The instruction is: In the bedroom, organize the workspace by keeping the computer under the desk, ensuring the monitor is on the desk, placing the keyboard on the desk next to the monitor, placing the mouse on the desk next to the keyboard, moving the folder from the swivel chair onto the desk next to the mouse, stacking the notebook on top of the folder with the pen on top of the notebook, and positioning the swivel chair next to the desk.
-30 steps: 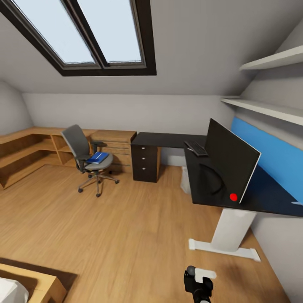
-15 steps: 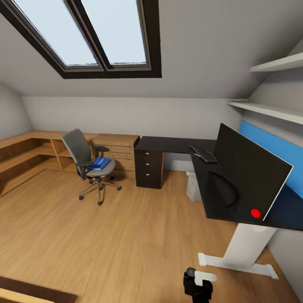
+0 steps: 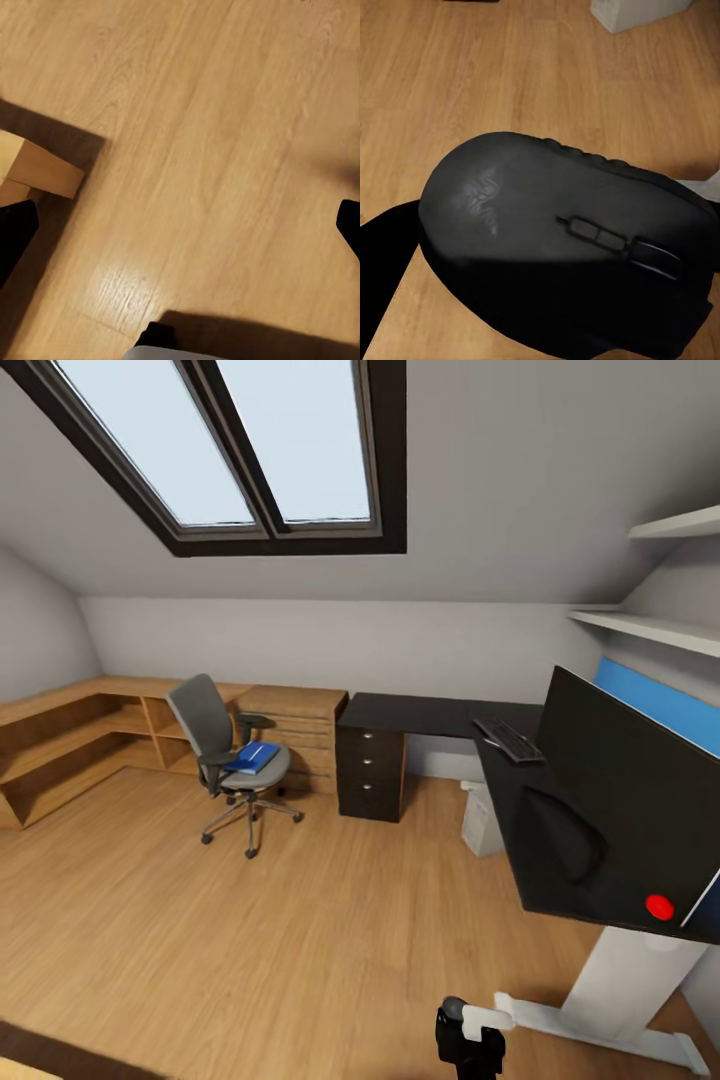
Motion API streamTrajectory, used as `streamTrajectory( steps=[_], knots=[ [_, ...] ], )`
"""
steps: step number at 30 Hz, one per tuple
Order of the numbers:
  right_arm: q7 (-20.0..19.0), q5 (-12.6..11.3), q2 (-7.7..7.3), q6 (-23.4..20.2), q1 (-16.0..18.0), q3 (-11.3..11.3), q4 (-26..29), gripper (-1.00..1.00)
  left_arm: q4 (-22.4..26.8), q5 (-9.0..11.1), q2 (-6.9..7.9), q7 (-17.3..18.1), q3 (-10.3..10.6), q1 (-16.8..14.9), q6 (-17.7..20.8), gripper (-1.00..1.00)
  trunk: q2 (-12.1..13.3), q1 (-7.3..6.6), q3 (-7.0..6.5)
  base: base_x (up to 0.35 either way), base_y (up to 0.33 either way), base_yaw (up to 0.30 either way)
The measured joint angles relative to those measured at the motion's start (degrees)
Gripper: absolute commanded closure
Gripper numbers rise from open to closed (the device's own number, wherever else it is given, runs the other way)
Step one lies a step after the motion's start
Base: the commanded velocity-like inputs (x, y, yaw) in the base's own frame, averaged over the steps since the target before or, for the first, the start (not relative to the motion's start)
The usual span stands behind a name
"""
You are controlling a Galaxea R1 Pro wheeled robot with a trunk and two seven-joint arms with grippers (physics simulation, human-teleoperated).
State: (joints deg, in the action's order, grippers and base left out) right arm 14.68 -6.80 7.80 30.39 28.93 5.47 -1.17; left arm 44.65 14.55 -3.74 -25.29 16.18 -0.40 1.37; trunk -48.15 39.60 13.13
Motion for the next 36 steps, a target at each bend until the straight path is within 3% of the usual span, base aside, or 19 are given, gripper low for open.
streamTrajectory(
  steps=[18, 25, 36],
  knots=[
    [0.00, -0.01, -0.05, 0.07, -0.01, -0.06, 0.04, 1.00, 0.00, 0.01, -0.01, -0.03, 0.00, 0.00, 0.06, -1.00, 7.23, -3.98, -3.26, 0.318, 0.000, 0.011],
    [-0.08, 0.06, -0.20, 2.92, -0.86, -0.04, 0.06, 1.00, -0.08, 0.01, -0.01, -0.04, 0.00, 0.00, 0.14, -1.00, 10.04, -5.52, -4.52, 0.327, 0.000, 0.000],
    [-0.09, -0.06, -0.07, 3.17, -0.98, 0.05, 0.01, 1.00, -0.09, 0.01, 0.00, -0.04, 0.01, 0.00, 0.14, -1.00, 14.47, -7.94, -6.51, 0.327, 0.000, 0.000]
  ],
)
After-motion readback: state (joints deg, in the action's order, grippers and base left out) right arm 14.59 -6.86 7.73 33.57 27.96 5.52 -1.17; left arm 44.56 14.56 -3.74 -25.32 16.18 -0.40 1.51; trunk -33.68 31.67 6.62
